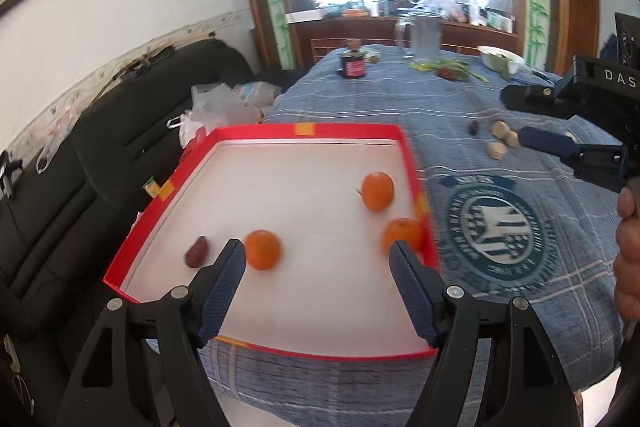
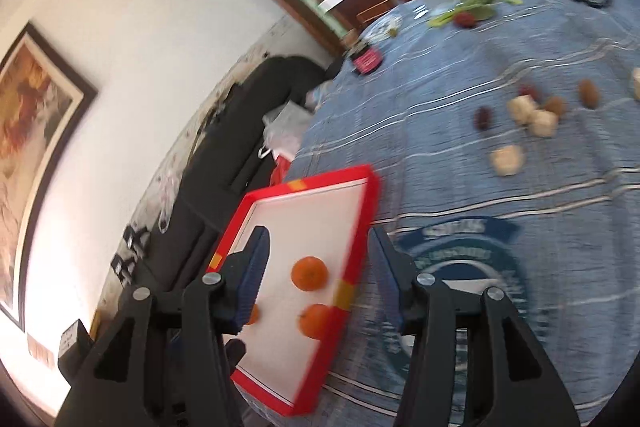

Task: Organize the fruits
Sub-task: 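Carry both oranges over the red tray and open both tools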

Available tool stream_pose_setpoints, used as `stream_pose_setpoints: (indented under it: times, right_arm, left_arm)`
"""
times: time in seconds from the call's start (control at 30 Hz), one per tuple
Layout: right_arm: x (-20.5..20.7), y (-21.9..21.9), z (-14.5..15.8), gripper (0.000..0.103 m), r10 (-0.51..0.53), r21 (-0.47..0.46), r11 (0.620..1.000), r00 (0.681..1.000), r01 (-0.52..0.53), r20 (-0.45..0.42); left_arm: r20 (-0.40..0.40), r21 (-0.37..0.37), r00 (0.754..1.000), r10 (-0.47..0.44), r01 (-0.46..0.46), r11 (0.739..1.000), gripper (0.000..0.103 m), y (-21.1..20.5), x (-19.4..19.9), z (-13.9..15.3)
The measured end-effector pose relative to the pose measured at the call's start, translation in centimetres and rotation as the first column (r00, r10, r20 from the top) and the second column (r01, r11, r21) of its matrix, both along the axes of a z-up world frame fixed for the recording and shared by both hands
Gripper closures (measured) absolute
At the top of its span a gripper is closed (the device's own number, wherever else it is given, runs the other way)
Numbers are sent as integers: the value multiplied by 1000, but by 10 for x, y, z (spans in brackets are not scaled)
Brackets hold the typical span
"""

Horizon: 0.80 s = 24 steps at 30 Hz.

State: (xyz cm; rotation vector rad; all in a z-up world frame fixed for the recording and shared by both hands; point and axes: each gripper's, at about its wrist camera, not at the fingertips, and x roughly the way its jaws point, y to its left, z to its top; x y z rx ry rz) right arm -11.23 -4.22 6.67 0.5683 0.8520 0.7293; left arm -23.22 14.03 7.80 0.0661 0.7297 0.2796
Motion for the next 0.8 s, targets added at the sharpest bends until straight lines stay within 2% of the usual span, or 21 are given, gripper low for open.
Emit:
stream_pose_setpoints:
  times: [0.23,0.5,0.63,0.8]
  right_arm:
    - [1,-90,-11,50,-141,45,989,990,142,-30]
    - [11,-181,-24,50,-295,91,949,951,302,-89]
    - [27,-209,-27,50,-345,67,933,931,354,-119]
    - [49,-228,-27,50,-382,10,922,916,387,-125]
  left_arm:
    - [-33,34,995,-93,94,995,26,-41,6,-5]
    - [-76,55,984,-162,166,985,26,-78,12,-13]
    - [-75,29,978,-192,195,980,26,-90,23,-8]
    - [-34,13,972,-231,231,973,25,-109,53,2]
